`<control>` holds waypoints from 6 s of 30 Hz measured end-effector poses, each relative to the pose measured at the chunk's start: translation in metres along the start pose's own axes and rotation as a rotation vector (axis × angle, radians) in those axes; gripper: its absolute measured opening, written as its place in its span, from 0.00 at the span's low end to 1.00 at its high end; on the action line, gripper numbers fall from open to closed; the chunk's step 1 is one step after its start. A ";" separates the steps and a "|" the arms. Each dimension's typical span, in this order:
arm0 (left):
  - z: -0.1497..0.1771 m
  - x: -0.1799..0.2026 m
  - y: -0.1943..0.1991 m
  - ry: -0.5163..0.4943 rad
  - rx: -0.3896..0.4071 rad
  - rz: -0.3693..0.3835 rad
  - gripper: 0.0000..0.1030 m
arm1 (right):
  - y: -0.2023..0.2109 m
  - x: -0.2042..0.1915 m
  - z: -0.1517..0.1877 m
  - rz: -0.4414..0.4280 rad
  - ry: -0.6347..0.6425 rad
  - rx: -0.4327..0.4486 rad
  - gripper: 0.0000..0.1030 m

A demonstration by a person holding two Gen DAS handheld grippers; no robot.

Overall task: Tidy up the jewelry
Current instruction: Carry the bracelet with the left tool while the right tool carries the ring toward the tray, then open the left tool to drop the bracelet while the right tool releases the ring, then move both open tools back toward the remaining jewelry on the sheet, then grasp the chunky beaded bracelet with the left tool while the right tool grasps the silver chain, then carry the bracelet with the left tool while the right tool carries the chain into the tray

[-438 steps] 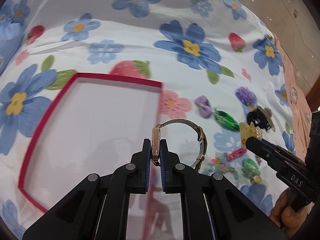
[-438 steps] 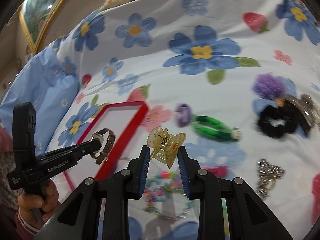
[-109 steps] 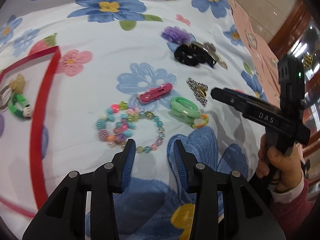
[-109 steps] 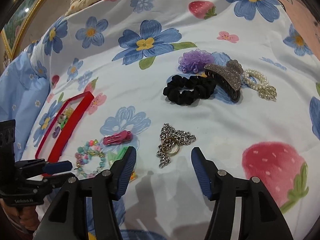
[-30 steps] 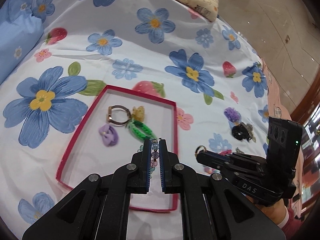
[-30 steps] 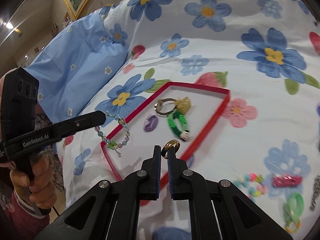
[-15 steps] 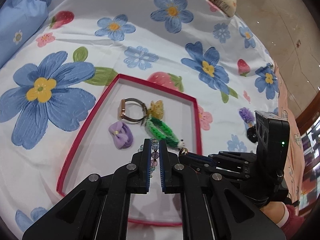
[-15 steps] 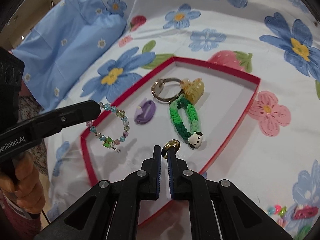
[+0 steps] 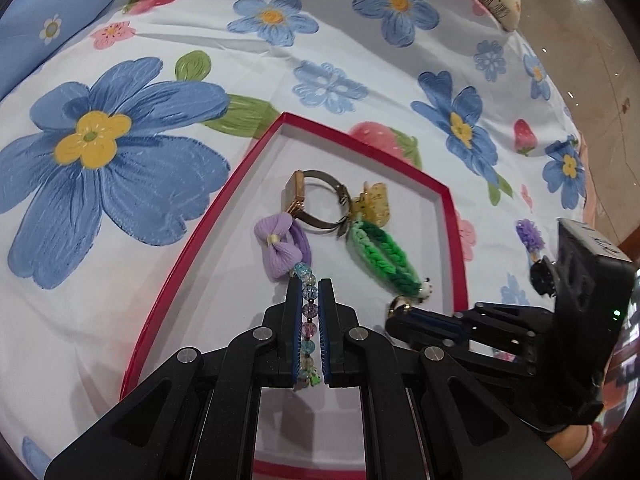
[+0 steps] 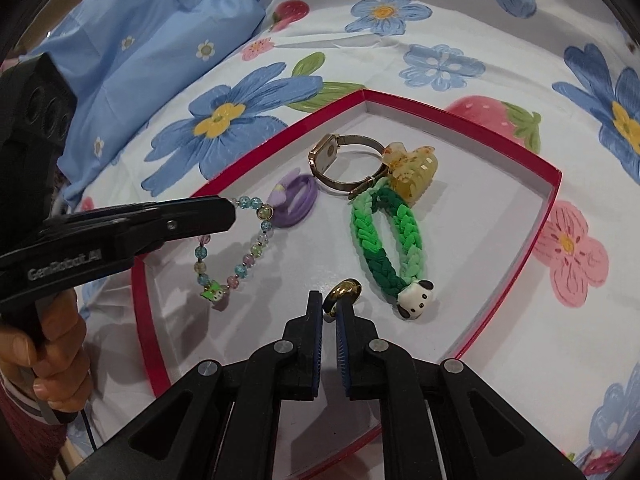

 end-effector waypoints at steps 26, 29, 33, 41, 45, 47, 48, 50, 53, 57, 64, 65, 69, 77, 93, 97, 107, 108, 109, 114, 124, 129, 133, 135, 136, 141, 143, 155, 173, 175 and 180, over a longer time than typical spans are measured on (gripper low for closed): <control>0.003 -0.003 -0.018 0.006 -0.050 -0.041 0.06 | 0.004 0.001 0.000 -0.017 -0.003 -0.006 0.20; 0.004 -0.004 -0.020 0.007 -0.058 -0.047 0.06 | 0.007 0.000 0.001 -0.019 -0.005 0.003 0.20; 0.005 -0.002 -0.019 -0.002 -0.061 -0.065 0.07 | 0.017 -0.002 0.001 -0.022 -0.012 0.026 0.20; 0.006 0.000 -0.011 -0.013 -0.052 -0.094 0.31 | 0.049 0.000 0.010 -0.026 -0.041 0.086 0.24; 0.009 0.003 -0.002 -0.015 -0.045 -0.094 0.33 | 0.068 0.005 0.018 -0.028 -0.065 0.126 0.31; 0.010 0.006 0.002 -0.023 -0.038 -0.100 0.38 | 0.078 0.008 0.023 -0.025 -0.079 0.145 0.31; 0.011 0.008 0.005 -0.026 -0.036 -0.102 0.38 | 0.084 0.011 0.027 -0.026 -0.091 0.156 0.31; 0.014 0.013 0.010 -0.030 -0.032 -0.096 0.39 | 0.095 0.015 0.033 -0.025 -0.110 0.177 0.33; 0.019 0.022 0.018 -0.044 -0.023 -0.091 0.40 | 0.114 0.022 0.047 -0.010 -0.141 0.208 0.38; 0.026 0.032 0.030 -0.050 -0.017 -0.077 0.43 | 0.138 0.034 0.069 0.014 -0.183 0.240 0.39; 0.038 0.065 0.052 -0.101 0.000 -0.029 0.44 | 0.179 0.066 0.108 0.071 -0.280 0.293 0.41; 0.039 0.070 0.054 -0.109 0.003 -0.026 0.46 | 0.183 0.070 0.113 0.082 -0.291 0.298 0.41; 0.045 0.093 0.061 -0.152 0.005 0.002 0.46 | 0.201 0.090 0.133 0.125 -0.347 0.321 0.42; 0.061 0.137 0.061 -0.240 -0.019 0.043 0.46 | 0.225 0.116 0.166 0.192 -0.416 0.346 0.46; 0.083 0.195 0.031 -0.355 -0.092 0.050 0.48 | 0.245 0.146 0.197 0.254 -0.470 0.351 0.47; 0.084 0.205 0.022 -0.370 -0.108 0.047 0.48 | 0.242 0.152 0.196 0.255 -0.470 0.341 0.54; 0.083 0.230 -0.019 -0.423 -0.159 0.031 0.48 | 0.220 0.185 0.180 0.348 -0.436 0.280 0.62; 0.084 0.232 -0.025 -0.429 -0.167 0.027 0.48 | 0.216 0.189 0.179 0.352 -0.439 0.274 0.62; 0.085 0.234 -0.030 -0.435 -0.173 0.025 0.48 | 0.213 0.193 0.178 0.352 -0.444 0.270 0.62; 0.088 0.242 -0.040 -0.472 -0.153 0.023 0.34 | 0.194 0.202 0.172 0.397 -0.423 0.237 0.62; 0.090 0.243 -0.033 -0.469 -0.135 0.083 0.17 | 0.200 0.200 0.176 0.379 -0.447 0.272 0.13; 0.090 0.239 -0.018 -0.441 -0.115 0.112 0.17 | 0.210 0.191 0.173 0.306 -0.464 0.327 0.13; 0.085 0.232 0.001 -0.413 -0.082 0.129 0.17 | 0.224 0.175 0.162 0.266 -0.442 0.382 0.13; 0.082 0.227 0.010 -0.396 -0.067 0.137 0.17 | 0.230 0.167 0.156 0.242 -0.435 0.403 0.13; 0.079 0.223 0.016 -0.383 -0.057 0.140 0.17 | 0.232 0.162 0.153 0.226 -0.428 0.414 0.13; 0.070 0.203 0.041 -0.337 -0.010 0.142 0.17 | 0.236 0.136 0.135 0.158 -0.396 0.449 0.13; 0.066 0.194 0.050 -0.322 0.008 0.139 0.17 | 0.235 0.127 0.129 0.135 -0.381 0.452 0.13; 0.055 0.125 0.075 -0.203 0.051 0.091 0.17 | 0.204 0.064 0.092 0.027 -0.259 0.407 0.13; 0.052 0.036 0.083 -0.059 0.063 0.008 0.17 | 0.140 -0.006 0.045 -0.124 -0.130 0.309 0.13; 0.051 0.028 0.081 -0.045 0.059 0.001 0.17 | 0.131 -0.012 0.040 -0.134 -0.118 0.296 0.13; 0.051 0.011 0.072 -0.014 0.038 -0.003 0.17 | 0.108 -0.023 0.028 -0.159 -0.097 0.264 0.13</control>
Point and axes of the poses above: each gripper's, at about its wrist camera, not at the fingertips, and y roughly against the way its jaws point, x to its right, z to its underside, the point moved 4 cm from there along -y, roughly the way its jaws point, and after that the axes turned 9 degrees about -z, right-handed, at the moved point
